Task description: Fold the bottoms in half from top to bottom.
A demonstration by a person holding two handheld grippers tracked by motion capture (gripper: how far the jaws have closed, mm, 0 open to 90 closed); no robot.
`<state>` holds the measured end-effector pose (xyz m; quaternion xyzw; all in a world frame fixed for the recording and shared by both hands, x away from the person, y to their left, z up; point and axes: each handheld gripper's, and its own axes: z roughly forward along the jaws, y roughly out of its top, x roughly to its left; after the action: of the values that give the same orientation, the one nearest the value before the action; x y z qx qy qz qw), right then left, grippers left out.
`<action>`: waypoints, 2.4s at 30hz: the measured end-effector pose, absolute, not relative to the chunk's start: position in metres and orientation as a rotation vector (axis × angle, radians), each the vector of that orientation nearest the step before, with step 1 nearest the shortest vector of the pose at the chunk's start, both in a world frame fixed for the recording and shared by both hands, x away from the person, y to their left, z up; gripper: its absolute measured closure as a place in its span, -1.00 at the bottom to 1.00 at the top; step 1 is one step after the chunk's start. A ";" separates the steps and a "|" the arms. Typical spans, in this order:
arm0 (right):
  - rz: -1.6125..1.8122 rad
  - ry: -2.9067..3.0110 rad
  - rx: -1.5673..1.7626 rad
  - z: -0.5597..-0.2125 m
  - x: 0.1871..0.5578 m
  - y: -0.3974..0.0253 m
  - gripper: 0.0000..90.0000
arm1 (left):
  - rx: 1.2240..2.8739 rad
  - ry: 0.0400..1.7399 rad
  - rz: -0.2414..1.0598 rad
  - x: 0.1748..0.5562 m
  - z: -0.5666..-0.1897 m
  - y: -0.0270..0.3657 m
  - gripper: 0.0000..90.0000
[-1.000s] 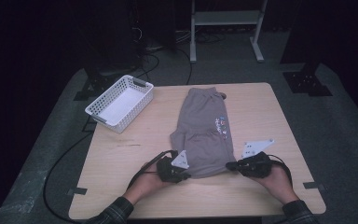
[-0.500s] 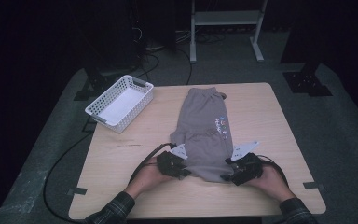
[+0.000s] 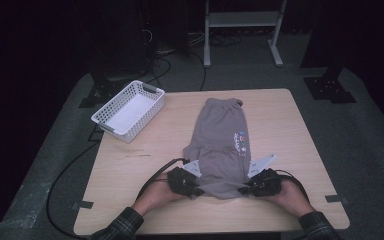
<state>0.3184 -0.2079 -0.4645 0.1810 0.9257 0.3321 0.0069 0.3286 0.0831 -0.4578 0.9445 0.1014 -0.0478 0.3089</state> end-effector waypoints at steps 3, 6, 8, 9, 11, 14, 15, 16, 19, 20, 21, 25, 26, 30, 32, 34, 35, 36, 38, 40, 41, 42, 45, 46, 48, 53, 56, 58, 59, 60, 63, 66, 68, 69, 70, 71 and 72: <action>1.042 2.965 0.550 -0.463 0.309 -0.208 0.87 | 2.528 0.226 -0.145 0.313 -0.455 0.087 0.86; 1.079 3.000 0.550 -0.460 0.301 -0.208 0.87 | 2.521 0.206 -0.131 0.306 -0.448 0.091 0.86; 1.114 2.978 0.538 -0.453 0.299 -0.210 0.87 | 2.493 0.205 -0.097 0.305 -0.439 0.094 0.86; 1.139 2.956 0.526 -0.448 0.299 -0.211 0.87 | 2.474 0.204 -0.075 0.306 -0.432 0.096 0.86; 1.187 2.905 0.525 -0.437 0.299 -0.214 0.87 | 2.430 0.211 -0.024 0.310 -0.418 0.100 0.86; 1.228 2.820 0.538 -0.421 0.304 -0.219 0.87 | 2.382 0.228 0.075 0.320 -0.399 0.103 0.85; 1.229 2.800 0.542 -0.418 0.306 -0.219 0.87 | 2.374 0.235 0.106 0.324 -0.395 0.103 0.85; 1.231 2.782 0.548 -0.415 0.309 -0.220 0.87 | 2.372 0.237 0.136 0.329 -0.392 0.103 0.85; 1.215 2.725 0.577 -0.410 0.322 -0.220 0.87 | 2.367 0.260 0.223 0.343 -0.388 0.098 0.85; 1.204 2.707 0.588 -0.409 0.327 -0.219 0.87 | 2.370 0.273 0.254 0.350 -0.389 0.096 0.85; 1.186 2.691 0.608 -0.410 0.333 -0.219 0.87 | 2.375 0.276 0.268 0.355 -0.390 0.094 0.85; 1.134 2.660 0.669 -0.419 0.358 -0.217 0.87 | 2.403 0.322 0.329 0.379 -0.404 0.088 0.85; 1.117 2.658 0.685 -0.422 0.364 -0.216 0.87 | 2.407 0.338 0.334 0.385 -0.409 0.086 0.85; 1.061 2.659 0.723 -0.433 0.381 -0.211 0.87 | 2.425 0.380 0.325 0.399 -0.422 0.083 0.85; 1.037 2.663 0.756 -0.441 0.392 -0.209 0.86 | 2.436 0.413 0.294 0.409 -0.433 0.082 0.85; 1.021 2.669 0.767 -0.446 0.398 -0.207 0.86 | 2.437 0.430 0.272 0.415 -0.437 0.083 0.85; 1.013 2.678 0.771 -0.448 0.400 -0.206 0.86 | 2.444 0.430 0.265 0.417 -0.438 0.083 0.85; 0.999 2.685 0.767 -0.449 0.402 -0.206 0.86 | 2.444 0.430 0.265 0.417 -0.438 0.083 0.85; 0.986 2.689 0.775 -0.451 0.404 -0.204 0.86 | 2.446 0.435 0.252 0.421 -0.440 0.082 0.85; 0.978 2.702 0.779 -0.455 0.406 -0.203 0.86 | 2.469 0.437 0.222 0.424 -0.444 0.081 0.85; 0.992 2.711 0.791 -0.457 0.407 -0.203 0.86 | 2.482 0.437 0.203 0.424 -0.449 0.081 0.85; 0.997 2.717 0.789 -0.457 0.408 -0.204 0.86 | 2.481 0.436 0.192 0.424 -0.450 0.082 0.85; 1.009 2.725 0.799 -0.458 0.407 -0.204 0.86 | 2.483 0.435 0.186 0.422 -0.451 0.084 0.86; 1.017 2.737 0.793 -0.458 0.405 -0.204 0.87 | 2.486 0.429 0.182 0.421 -0.451 0.085 0.86; 1.018 2.738 0.783 -0.459 0.404 -0.203 0.87 | 2.481 0.432 0.173 0.417 -0.451 0.086 0.86; 1.011 2.779 0.739 -0.458 0.394 -0.197 0.87 | 2.485 0.411 0.134 0.402 -0.452 0.093 0.87; 1.015 2.804 0.718 -0.457 0.387 -0.194 0.87 | 2.485 0.409 0.078 0.392 -0.452 0.099 0.87; 1.006 2.817 0.687 -0.457 0.380 -0.190 0.86 | 2.502 0.387 0.069 0.384 -0.451 0.102 0.87; 0.999 2.825 0.676 -0.457 0.377 -0.188 0.87 | 2.503 0.380 0.067 0.379 -0.451 0.103 0.87; 0.995 2.831 0.668 -0.456 0.373 -0.187 0.87 | 2.512 0.369 0.064 0.375 -0.450 0.104 0.86; 0.978 2.852 0.609 -0.456 0.363 -0.183 0.87 | 2.514 0.359 0.055 0.366 -0.450 0.106 0.86; 0.967 2.866 0.567 -0.455 0.356 -0.180 0.86 | 2.523 0.337 0.055 0.351 -0.450 0.110 0.86; 0.953 2.879 0.539 -0.454 0.347 -0.177 0.86 | 2.525 0.329 0.052 0.344 -0.450 0.111 0.86; 0.942 2.894 0.523 -0.453 0.339 -0.175 0.86 | 2.534 0.313 0.050 0.336 -0.450 0.112 0.87; 0.938 2.901 0.509 -0.453 0.335 -0.175 0.86 | 2.533 0.309 0.045 0.331 -0.450 0.113 0.86; 0.938 2.901 0.509 -0.453 0.335 -0.175 0.86 | 2.533 0.309 0.045 0.331 -0.450 0.113 0.87; 0.938 2.920 0.483 -0.453 0.325 -0.173 0.86 | 2.540 0.294 0.041 0.323 -0.449 0.114 0.87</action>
<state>0.3251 -0.1733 -0.4533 0.1555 0.9403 0.3022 0.0186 0.3231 0.1141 -0.4494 0.9511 0.1102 0.0153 0.2881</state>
